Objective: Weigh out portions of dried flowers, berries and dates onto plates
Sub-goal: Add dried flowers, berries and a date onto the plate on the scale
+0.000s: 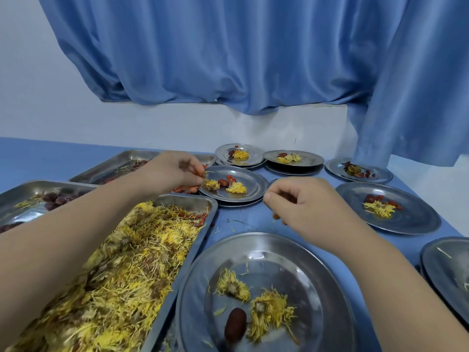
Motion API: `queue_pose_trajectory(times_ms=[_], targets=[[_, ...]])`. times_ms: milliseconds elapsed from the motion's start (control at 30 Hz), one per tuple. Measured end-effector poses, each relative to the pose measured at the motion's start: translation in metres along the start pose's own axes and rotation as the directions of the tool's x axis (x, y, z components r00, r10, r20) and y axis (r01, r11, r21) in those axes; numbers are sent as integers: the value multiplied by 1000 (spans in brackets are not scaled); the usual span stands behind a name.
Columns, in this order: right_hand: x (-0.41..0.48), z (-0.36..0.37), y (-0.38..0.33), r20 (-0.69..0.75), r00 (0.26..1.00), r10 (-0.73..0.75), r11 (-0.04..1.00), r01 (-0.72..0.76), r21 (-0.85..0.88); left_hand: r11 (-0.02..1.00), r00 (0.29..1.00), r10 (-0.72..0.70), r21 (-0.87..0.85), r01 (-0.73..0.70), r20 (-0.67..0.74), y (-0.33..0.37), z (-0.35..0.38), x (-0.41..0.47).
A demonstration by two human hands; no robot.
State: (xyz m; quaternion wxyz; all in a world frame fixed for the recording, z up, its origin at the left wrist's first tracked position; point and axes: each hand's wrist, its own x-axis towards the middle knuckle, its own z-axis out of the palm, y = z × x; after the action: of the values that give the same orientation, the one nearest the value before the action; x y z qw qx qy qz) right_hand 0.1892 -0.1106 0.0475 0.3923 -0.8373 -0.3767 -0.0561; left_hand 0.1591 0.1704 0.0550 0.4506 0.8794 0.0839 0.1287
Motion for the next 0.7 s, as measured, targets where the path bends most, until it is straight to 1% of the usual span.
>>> queue_pose_trajectory(times_ms=[100,200,267,367,433,567,633,700], targets=[[-1,-6,-7,-18,999,-32,999,32,8,999,983,46,-24,-42,175,26,19,-32],[-3,-12,-14,-52,997,-58,998,60,21,995,941,101,-34,-95,322,45,44,-55],[-6,-16,-19,-67,995,-73,997,74,12,994,910,98,-1,-107,404,55,58,-64],[-13,-24,-31,-97,990,-102,994,104,17,996,839,52,38,-86,541,64,71,-72],[-20,-31,-40,-121,983,-136,989,143,50,992,823,30,85,-95,568,70,74,-75],[-39,-40,-54,-168,970,-173,980,187,67,963,850,31,213,-167,525,82,72,-78],[-51,-43,-57,-148,975,-164,985,171,35,952,856,25,250,-178,516,86,72,-81],[-64,-44,-57,-110,984,-143,989,139,-42,941,862,19,282,-187,507,86,74,-85]])
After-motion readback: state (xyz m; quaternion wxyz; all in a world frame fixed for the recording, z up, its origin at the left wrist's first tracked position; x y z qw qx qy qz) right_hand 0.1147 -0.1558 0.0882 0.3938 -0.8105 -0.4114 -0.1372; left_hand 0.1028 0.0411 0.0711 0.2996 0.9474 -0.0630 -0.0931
